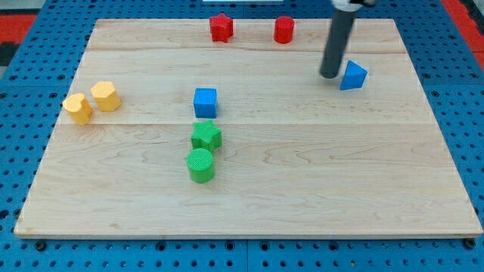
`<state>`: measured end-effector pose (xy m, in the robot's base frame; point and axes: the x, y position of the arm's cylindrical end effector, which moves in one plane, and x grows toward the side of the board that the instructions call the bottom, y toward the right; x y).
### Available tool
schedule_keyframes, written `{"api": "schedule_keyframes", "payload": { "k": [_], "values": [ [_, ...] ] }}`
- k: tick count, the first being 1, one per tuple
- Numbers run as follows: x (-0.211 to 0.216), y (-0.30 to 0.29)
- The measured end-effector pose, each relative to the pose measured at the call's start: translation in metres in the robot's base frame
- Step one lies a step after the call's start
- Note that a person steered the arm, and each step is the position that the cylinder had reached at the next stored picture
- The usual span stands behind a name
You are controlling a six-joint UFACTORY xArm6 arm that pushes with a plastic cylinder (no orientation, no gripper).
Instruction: Drag the blue cube below the blue triangle
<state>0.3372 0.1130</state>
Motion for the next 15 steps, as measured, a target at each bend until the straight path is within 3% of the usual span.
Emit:
{"api": "schedule_keyframes", "payload": {
  "k": [2,4,6,9,11,13,15],
  "values": [
    [0.01,-0.174],
    [0.067,-0.204],
    [0.094,-0.212],
    [0.098,-0.052],
    [0.093,-0.12],
    [0.066,-0.041],
    [0.065,0.041]
  ]
}}
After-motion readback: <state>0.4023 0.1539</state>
